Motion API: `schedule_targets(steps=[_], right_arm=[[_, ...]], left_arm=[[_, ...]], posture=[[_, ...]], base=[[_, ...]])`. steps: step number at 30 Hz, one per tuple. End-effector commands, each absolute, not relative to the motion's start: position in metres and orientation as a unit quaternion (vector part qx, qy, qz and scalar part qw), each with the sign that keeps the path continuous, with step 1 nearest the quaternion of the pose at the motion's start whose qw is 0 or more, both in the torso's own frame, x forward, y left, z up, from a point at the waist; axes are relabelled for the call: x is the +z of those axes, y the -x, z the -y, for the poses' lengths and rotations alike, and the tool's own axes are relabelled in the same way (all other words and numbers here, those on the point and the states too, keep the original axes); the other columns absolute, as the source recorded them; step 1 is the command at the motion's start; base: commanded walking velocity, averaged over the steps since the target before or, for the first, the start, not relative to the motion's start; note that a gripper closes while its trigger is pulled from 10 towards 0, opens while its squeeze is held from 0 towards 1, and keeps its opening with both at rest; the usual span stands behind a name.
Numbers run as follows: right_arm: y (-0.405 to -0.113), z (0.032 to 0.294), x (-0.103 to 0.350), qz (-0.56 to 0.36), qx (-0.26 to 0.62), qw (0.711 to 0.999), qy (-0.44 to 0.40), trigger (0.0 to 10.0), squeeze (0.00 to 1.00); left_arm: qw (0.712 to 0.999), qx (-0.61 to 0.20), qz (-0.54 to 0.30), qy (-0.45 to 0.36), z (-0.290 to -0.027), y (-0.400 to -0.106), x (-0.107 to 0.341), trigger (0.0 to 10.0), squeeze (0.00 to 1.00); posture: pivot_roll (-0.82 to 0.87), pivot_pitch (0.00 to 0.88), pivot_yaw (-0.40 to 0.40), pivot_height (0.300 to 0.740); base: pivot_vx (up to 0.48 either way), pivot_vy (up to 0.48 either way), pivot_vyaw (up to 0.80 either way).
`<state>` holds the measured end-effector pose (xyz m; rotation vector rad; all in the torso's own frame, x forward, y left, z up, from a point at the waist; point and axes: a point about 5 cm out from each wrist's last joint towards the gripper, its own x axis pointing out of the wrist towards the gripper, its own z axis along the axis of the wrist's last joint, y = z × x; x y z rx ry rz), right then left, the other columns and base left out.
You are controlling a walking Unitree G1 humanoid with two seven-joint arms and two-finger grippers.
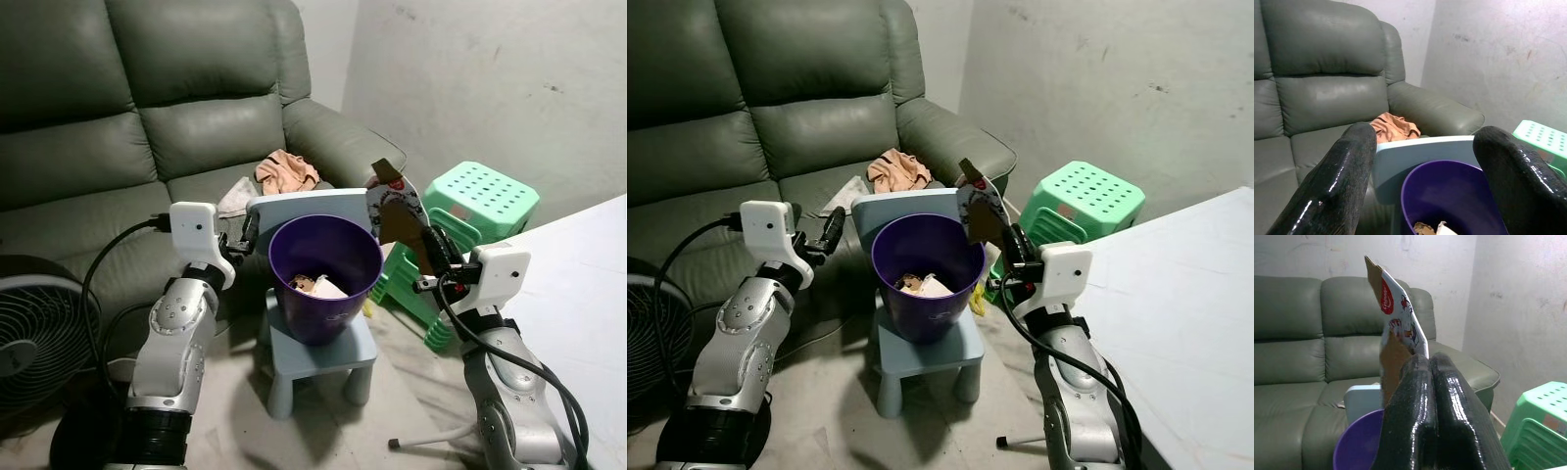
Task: Picking trash to rubbish bin
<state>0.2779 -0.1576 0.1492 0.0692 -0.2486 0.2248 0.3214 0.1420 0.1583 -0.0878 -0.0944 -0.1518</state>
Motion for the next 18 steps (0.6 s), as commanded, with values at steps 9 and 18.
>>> schedule_targets(steps=[9, 18], right_arm=[[-0.2777, 0.1582, 0.1548, 0.132, 0.123, 0.983, -0.035, 10.0, 0.0], [-0.278, 0.1549, 0.1544, 0.132, 0.13, 0.982, -0.041, 10.0, 0.0]], left_arm=[[0.993, -0.085, 0.057, 0.055, -0.1389, -0.3231, 0.1621, 10.0, 0.0], [0.993, -0.087, 0.059, 0.054, -0.1405, -0.3238, 0.164, 10.0, 0.0]], posture=[[0.02, 0.0, -0.104, 0.74], [0.02, 0.0, -0.098, 0.74]], base=[[0.1, 0.0, 0.0], [0.372, 0.0, 0.0]])
